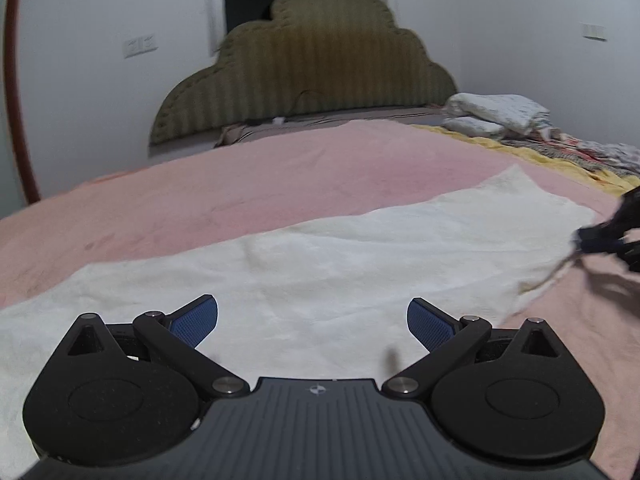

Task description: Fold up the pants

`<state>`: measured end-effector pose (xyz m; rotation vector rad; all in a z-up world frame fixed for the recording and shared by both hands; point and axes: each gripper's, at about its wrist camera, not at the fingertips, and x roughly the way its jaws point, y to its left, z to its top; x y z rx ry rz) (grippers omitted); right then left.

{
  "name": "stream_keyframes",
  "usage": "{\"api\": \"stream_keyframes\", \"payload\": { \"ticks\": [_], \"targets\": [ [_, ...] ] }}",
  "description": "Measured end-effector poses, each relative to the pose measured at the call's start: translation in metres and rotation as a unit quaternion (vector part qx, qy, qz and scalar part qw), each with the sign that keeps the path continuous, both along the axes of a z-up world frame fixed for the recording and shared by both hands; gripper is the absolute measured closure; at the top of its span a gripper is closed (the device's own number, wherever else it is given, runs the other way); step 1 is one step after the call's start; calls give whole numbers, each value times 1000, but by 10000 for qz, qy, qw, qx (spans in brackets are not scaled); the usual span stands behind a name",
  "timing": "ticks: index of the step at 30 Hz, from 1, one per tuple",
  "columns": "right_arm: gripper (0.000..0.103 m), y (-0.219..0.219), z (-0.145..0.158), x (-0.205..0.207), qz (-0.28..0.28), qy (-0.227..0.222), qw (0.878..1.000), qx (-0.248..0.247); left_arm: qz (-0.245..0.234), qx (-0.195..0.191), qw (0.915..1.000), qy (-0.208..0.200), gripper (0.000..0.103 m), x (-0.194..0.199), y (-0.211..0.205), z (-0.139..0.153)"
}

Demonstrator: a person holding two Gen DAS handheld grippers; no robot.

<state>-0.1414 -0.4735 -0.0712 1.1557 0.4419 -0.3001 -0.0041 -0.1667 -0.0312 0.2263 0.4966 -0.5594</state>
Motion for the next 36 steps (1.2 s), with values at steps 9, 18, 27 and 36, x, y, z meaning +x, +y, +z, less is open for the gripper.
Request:
{"api": "stream_keyframes", "payload": {
  "ticks": [9, 18, 27, 36],
  "targets": [
    [40, -29, 23, 60, 604, 145, 9905, -1229, -52, 186, 9974, 690, 0, 11, 7, -23],
    [45, 14, 39, 70, 859, 479, 9572, -2723, 260, -102, 9986, 440, 3, 13, 9, -7],
    [33, 151, 33, 94, 3158, 1291, 8045, -4861, 98, 529, 9963, 664, 2, 12, 22, -17],
    [21, 154, 58, 85, 2954, 681, 8389, -4519, 622, 478, 9952, 584, 2, 18, 34, -12]
  ]
}}
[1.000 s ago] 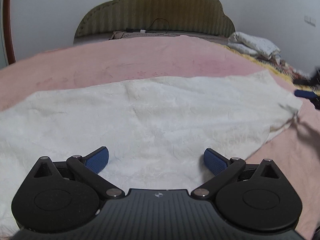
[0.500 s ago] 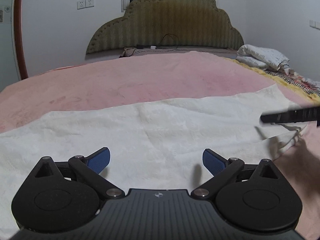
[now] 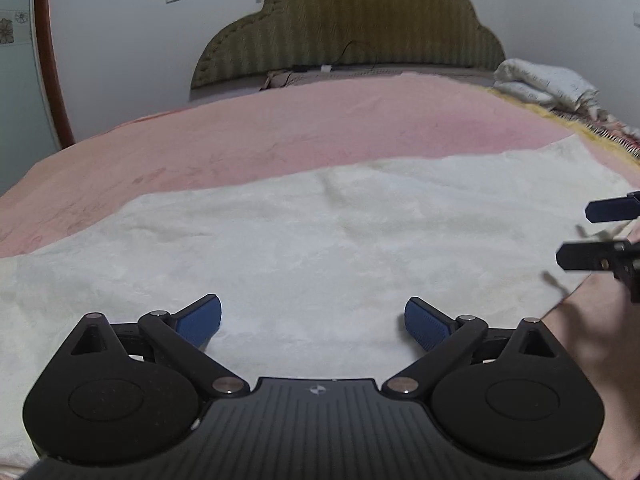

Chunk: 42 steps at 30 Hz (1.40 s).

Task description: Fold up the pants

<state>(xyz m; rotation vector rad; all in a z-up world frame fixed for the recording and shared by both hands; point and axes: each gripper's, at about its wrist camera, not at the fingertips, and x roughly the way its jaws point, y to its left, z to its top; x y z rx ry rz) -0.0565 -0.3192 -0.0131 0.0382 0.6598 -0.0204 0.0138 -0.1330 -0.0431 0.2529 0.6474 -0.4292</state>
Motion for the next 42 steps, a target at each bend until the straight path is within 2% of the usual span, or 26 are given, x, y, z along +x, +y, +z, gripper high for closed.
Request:
{"api": "stream_keyframes", "payload": {
  "ticks": [2, 3, 4, 5, 8, 13, 17, 18, 20, 21, 31, 34, 37, 39, 42],
  "targets": [
    [19, 5, -14, 8, 101, 343, 9994, -16, 15, -151, 9999, 62, 1, 2, 6, -4],
    [17, 7, -23, 8, 89, 341, 9993, -79, 22, -199, 9998, 67, 0, 2, 7, -5],
    [10, 7, -28, 1, 43, 93, 9999, -53, 22, -210, 9998, 63, 0, 2, 7, -6],
    [8, 5, -32, -2, 3, -18, 10000, 3, 28, -206, 9998, 59, 0, 2, 7, -6],
    [7, 1, -32, -4, -2, -41, 9999, 151, 51, -155, 9999, -18, 0, -1, 5, -7],
    [7, 5, -20, 1, -140, 15, 9999, 101, 62, -156, 9999, -34, 0, -1, 6, -7],
    [4, 11, -8, 7, -203, -243, 9992, 255, 64, -148, 9999, -42, 0, -2, 6, -7],
    [0, 15, -10, 11, -208, -175, 9995, 142, 64, -151, 9999, -39, 0, -2, 6, -7],
    [0, 21, -23, 18, -242, 147, 9995, -122, 65, -154, 9999, -31, 0, -2, 6, -7],
    [0, 22, -30, 17, -247, 148, 9995, -132, 63, -159, 9999, -27, 0, -1, 6, -7],
    [0, 13, -34, 12, -230, 62, 9995, 183, 137, -213, 9997, -67, 1, -3, 11, -4],
    [0, 13, -34, 12, -238, 63, 9995, 210, 426, -343, 9978, -381, 1, -8, 25, 9],
    [0, 13, -33, 12, -238, 69, 9995, 210, 978, -379, 9919, -717, 0, -3, 46, 22],
    [0, 13, -33, 11, -237, 65, 9995, 218, 1470, -358, 9868, -572, 0, 8, 63, 22],
    [0, 13, -33, 11, -240, 65, 9994, 220, 1934, -345, 9805, 102, 0, 26, 86, 0]
  ]
}}
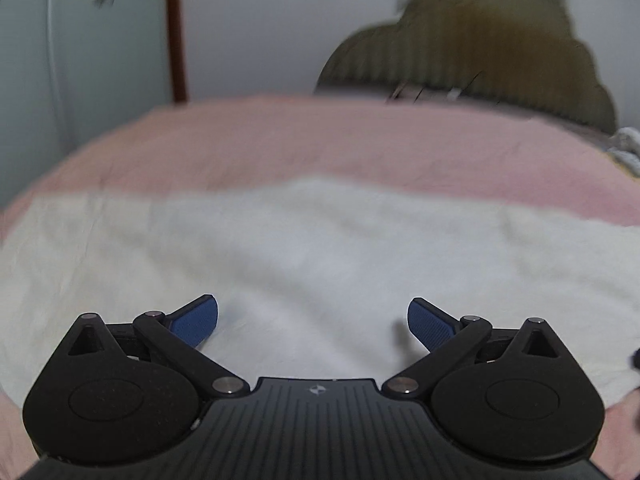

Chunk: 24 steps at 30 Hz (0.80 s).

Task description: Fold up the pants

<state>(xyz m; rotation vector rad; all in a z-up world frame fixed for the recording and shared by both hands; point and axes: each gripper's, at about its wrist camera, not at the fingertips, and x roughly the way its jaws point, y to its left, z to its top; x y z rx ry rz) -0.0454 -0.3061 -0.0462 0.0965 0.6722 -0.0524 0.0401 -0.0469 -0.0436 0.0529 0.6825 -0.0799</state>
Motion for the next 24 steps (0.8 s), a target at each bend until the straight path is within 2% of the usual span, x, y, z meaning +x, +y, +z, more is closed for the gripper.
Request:
{"api": "stream_keyframes", "payload": {
  "ticks": [2, 3, 5, 7, 9, 12, 14, 15, 16, 20, 21, 22, 23, 24],
  "targets": [
    [0, -1, 0, 0, 23, -9, 10000, 30, -38, -172, 9998, -91, 0, -4, 5, 2],
    [0, -4, 1, -2, 52, -34, 9999, 117, -79, -142, 9998, -84, 0, -5, 5, 3],
    [0, -19, 9, -11, -208, -154, 9982, 537, -121, 17, 9999, -83, 0, -8, 1, 4],
    [0, -52, 23, -32, -825, -469, 9882, 1204, -122, 17, 9997, -198, 0, -13, 0, 9],
    [0, -94, 35, -60, -1631, -885, 9647, 1868, -167, -24, 9994, -292, 0, -18, -4, 13],
    [0, -160, 28, -103, -2520, -1144, 9124, 3017, -371, -124, 9986, -370, 0, -21, -15, 12],
    [0, -192, 6, -120, -2835, -1030, 8674, 3959, -508, 199, 9980, -314, 0, -21, -29, 6],
    [0, -200, -4, -125, -2857, -1054, 8492, 4314, -520, 339, 9977, -277, 0, -21, -33, 5],
    [0, -203, -6, -127, -2817, -1139, 8439, 4421, -532, 376, 9975, -268, 0, -21, -35, 5],
    [0, -189, -3, -108, -2400, -913, 8656, 4299, -524, 146, 9984, -159, 0, -17, -27, 3],
    [0, -182, -6, -100, -2453, -754, 8723, 4161, -522, 90, 9985, -136, 0, -17, -25, 3],
    [0, -174, -4, -95, -2466, -707, 8843, 3903, -520, 59, 9985, -130, 0, -17, -24, 3],
    [0, -170, -4, -92, -2502, -698, 8882, 3789, -523, 49, 9985, -124, 0, -16, -24, 3],
    [0, -169, -4, -91, -2576, -727, 8851, 3807, -522, 67, 9985, -121, 0, -15, -25, 3]
  ]
}}
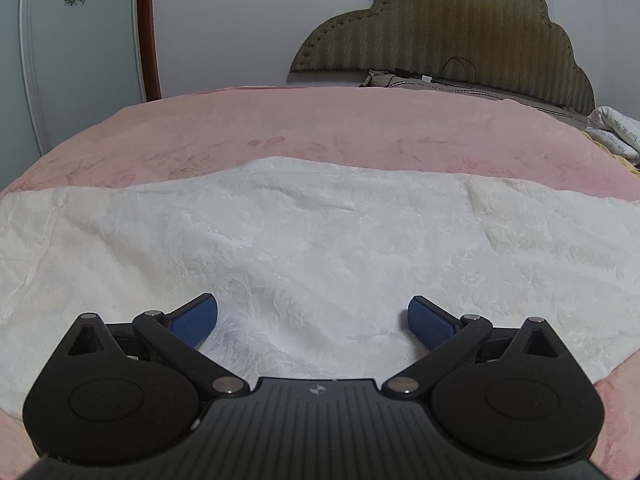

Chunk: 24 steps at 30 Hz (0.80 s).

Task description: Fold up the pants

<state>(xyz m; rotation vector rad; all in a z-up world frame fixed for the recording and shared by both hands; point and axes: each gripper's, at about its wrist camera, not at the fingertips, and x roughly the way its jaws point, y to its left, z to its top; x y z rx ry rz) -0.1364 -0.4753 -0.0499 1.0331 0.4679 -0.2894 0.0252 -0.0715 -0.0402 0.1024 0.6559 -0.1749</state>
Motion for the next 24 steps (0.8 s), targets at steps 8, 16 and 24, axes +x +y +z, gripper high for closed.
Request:
{"api": "stream_keyframes", "payload": {
  "ticks": [8, 16, 24],
  "targets": [
    [0, -36, -13, 11, -584, -699, 9957, -170, -1, 69, 10000, -17, 0, 5, -4, 2],
    [89, -53, -31, 35, -906, -322, 9951, -215, -318, 75, 9994, -132, 0, 0, -20, 5],
    [90, -10, 23, 50, -307, -410, 9823, -1804, -440, -1173, 9918, 260, 1, 16, -10, 15]
  ]
}}
